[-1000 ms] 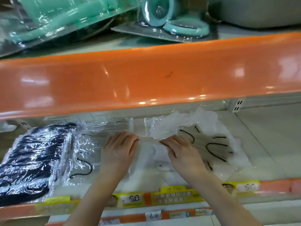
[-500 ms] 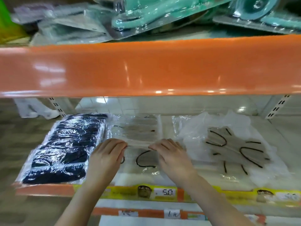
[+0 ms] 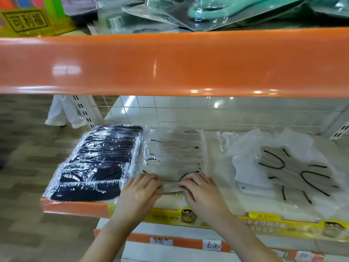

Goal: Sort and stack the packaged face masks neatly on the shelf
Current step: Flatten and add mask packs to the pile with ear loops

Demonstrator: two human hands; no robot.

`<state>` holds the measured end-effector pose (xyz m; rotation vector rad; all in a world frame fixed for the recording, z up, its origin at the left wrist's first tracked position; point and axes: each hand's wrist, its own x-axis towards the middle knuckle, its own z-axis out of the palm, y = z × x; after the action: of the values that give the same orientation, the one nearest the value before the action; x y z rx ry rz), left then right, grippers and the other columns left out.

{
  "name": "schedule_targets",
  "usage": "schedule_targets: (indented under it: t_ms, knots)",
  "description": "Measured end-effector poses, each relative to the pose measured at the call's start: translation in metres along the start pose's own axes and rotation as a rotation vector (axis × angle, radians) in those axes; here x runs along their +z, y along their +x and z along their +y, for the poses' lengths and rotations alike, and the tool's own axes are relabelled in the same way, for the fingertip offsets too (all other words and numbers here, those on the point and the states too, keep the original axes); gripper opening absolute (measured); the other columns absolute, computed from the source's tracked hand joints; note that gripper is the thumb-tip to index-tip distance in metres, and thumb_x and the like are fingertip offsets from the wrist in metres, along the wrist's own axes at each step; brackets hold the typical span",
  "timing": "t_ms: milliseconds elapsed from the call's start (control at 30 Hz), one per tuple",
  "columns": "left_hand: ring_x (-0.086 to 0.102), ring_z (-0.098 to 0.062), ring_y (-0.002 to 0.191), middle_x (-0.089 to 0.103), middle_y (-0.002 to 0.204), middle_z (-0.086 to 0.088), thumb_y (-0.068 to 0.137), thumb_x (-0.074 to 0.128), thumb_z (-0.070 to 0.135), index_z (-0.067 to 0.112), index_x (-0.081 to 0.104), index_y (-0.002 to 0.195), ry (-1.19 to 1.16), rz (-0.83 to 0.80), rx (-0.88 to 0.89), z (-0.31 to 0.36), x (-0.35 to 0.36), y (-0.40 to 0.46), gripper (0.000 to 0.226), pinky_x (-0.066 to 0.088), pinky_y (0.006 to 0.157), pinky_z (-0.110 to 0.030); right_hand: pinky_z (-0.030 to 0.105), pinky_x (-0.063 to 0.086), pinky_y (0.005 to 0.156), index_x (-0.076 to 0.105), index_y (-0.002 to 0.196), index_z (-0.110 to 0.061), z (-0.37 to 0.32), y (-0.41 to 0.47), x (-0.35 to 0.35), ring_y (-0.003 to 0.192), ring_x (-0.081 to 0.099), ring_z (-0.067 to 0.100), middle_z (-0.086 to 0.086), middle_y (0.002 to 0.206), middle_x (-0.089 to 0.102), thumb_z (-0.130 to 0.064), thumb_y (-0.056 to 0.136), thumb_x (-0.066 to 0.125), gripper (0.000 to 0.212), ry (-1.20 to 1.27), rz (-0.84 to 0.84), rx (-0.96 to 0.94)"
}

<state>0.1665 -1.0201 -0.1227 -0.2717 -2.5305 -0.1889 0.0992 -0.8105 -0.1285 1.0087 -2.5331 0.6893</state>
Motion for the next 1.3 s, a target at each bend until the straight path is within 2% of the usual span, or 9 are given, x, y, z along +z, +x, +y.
schedule_targets:
  t_ms: [200,400,500,600,700,800,933,1100,1300]
  knots:
    - [0.058,-0.015,0.090,0.062,0.103,0.010,0.077,0.051,0.043,0.028,0.063,0.084,0.007,-0.125,-0.079,-0.001,0.006,0.005,0.021,0.049,0.068,-0.029,0.027,0.044,0.075,0.069,0.093,-0.030,0.001,-0.002,0.002,0.095,0.052,0.008,-0.016,0.097,0.057,-0.039,0.085,0.051,0.021,-0.019,0.012,0.000]
    - [0.063,-0.018,0.079,0.066,0.096,0.006,0.074,0.048,0.029,0.020,0.061,0.072,0.045,-0.099,-0.111,0.005,0.011,0.012,0.016,0.049,0.059,-0.029,0.027,0.044,0.076,0.069,0.094,-0.028,0.001,-0.005,0.001,0.096,0.055,0.008,-0.015,0.100,0.058,-0.039,0.089,0.050,0.023,-0.013,0.025,-0.017]
    - [0.066,-0.018,0.082,0.067,0.097,0.005,0.073,0.049,0.030,0.019,0.063,0.073,0.048,-0.106,-0.128,0.008,0.013,0.012,0.018,0.050,0.059,-0.030,0.027,0.043,0.079,0.069,0.094,-0.027,0.000,-0.005,0.001,0.096,0.055,0.009,-0.015,0.101,0.058,-0.038,0.091,0.050,0.022,-0.006,0.026,-0.010]
    - [0.066,-0.019,0.092,0.069,0.102,0.002,0.075,0.050,0.050,0.019,0.066,0.077,0.029,-0.139,-0.133,0.008,0.013,0.012,0.035,0.053,0.066,-0.032,0.026,0.043,0.081,0.068,0.094,-0.027,0.000,-0.004,0.001,0.097,0.055,0.008,-0.015,0.102,0.057,-0.036,0.091,0.050,0.020,0.001,0.027,-0.011]
    - [0.062,-0.021,0.104,0.069,0.108,-0.002,0.089,0.033,0.065,0.019,0.068,0.085,0.035,-0.146,-0.123,0.012,0.014,0.013,0.058,0.055,0.069,-0.036,0.023,0.039,0.084,0.068,0.093,-0.028,0.000,-0.005,0.001,0.098,0.054,0.008,-0.015,0.102,0.056,-0.036,0.090,0.050,0.020,-0.013,0.019,-0.004]
    - [0.053,-0.016,0.108,0.068,0.107,-0.001,0.091,0.036,0.056,0.018,0.070,0.088,0.004,-0.123,-0.151,0.021,0.016,0.018,0.051,0.055,0.071,-0.036,0.022,0.037,0.085,0.068,0.092,-0.028,-0.001,-0.004,0.001,0.097,0.054,0.008,-0.015,0.102,0.056,-0.035,0.089,0.049,0.020,-0.012,0.022,0.003]
    - [0.064,-0.018,0.099,0.069,0.102,0.004,0.084,0.045,0.045,0.020,0.071,0.087,-0.031,-0.103,-0.181,0.039,0.022,0.028,0.036,0.054,0.070,-0.036,0.024,0.038,0.085,0.069,0.090,-0.027,0.002,-0.004,-0.001,0.096,0.054,0.008,-0.014,0.102,0.058,-0.027,0.089,0.048,0.021,0.022,0.078,0.033]
    - [0.065,-0.018,0.094,0.069,0.101,0.005,0.082,0.045,0.033,0.019,0.070,0.085,-0.063,-0.085,-0.148,0.068,0.029,0.047,0.029,0.054,0.072,-0.034,0.025,0.043,0.082,0.071,0.084,-0.022,0.019,-0.011,-0.012,0.092,0.058,0.010,-0.009,0.099,0.063,-0.023,0.080,0.046,0.025,-0.037,0.186,0.120]
    - [0.067,-0.018,0.091,0.070,0.096,0.004,0.078,0.044,0.027,0.019,0.072,0.081,-0.143,-0.096,-0.105,0.112,0.045,0.071,0.029,0.055,0.068,-0.031,0.032,0.049,0.075,0.071,0.088,-0.026,0.052,-0.030,-0.045,0.091,0.058,0.013,-0.009,0.098,0.063,-0.026,0.080,0.044,0.028,-0.106,0.180,0.230]
